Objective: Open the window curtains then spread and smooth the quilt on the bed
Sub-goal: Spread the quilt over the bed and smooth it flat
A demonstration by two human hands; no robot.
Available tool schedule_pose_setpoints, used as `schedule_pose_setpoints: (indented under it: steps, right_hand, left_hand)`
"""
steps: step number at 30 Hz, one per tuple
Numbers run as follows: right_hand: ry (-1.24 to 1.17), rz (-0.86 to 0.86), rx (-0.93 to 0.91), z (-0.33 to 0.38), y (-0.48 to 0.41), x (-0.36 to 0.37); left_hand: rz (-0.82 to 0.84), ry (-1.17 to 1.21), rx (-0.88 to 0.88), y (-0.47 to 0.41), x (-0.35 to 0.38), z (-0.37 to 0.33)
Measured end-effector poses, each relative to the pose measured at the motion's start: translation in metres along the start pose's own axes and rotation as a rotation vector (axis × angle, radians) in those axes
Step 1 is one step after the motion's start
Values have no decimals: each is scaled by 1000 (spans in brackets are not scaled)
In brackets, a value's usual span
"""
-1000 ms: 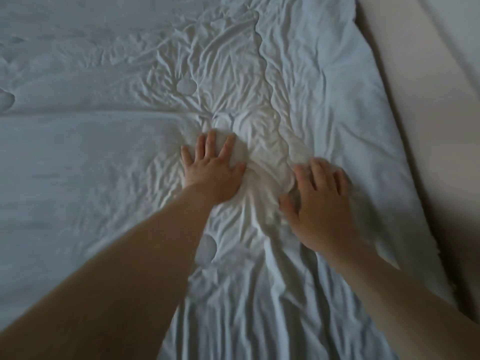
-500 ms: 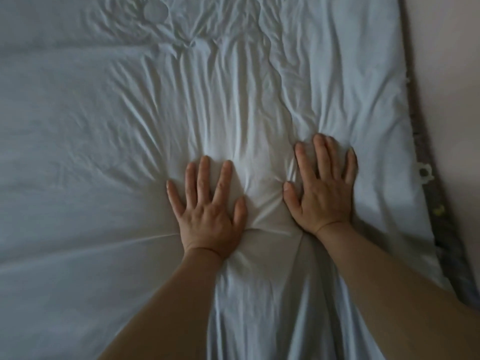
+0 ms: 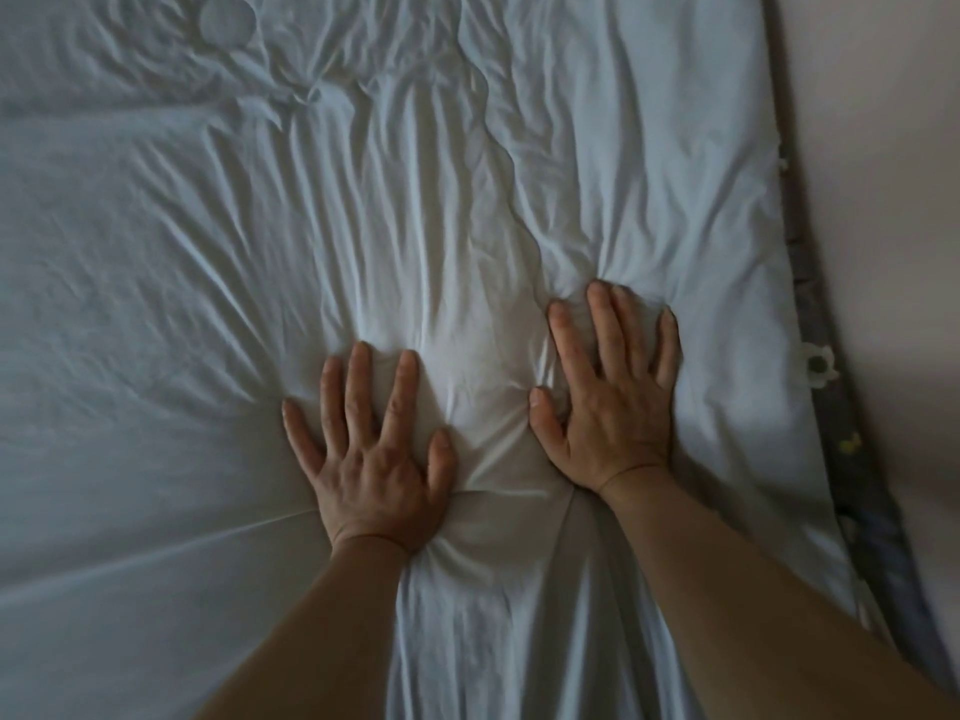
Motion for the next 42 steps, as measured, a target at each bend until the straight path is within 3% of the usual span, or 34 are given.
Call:
schedule_pose_setpoints:
  steps: [24, 31, 39, 42]
  right_hand:
    - [-76, -145, -37, -1, 10, -2]
    - [-73, -160, -34, -1, 10, 2]
    - [-71, -148, -37, -1, 10, -2]
    - [-82, -158, -46, 2, 10, -1]
  left_hand:
    - [-151, -53, 14, 5, -6, -2]
    - [-128, -34, -27, 13, -5, -4]
    - [-10, 21, -80, 154, 20, -33]
    - [-16, 4, -94, 158, 27, -26]
Point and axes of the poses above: each hand's wrist, its own y-axis away from the middle knuckle, its own x-axis out of the palm, z = x × y, the point moved 8 cm from there along -y, towards the middle knuckle, and after that the axes turned 2 degrees about -y, right-handed, at the moved point
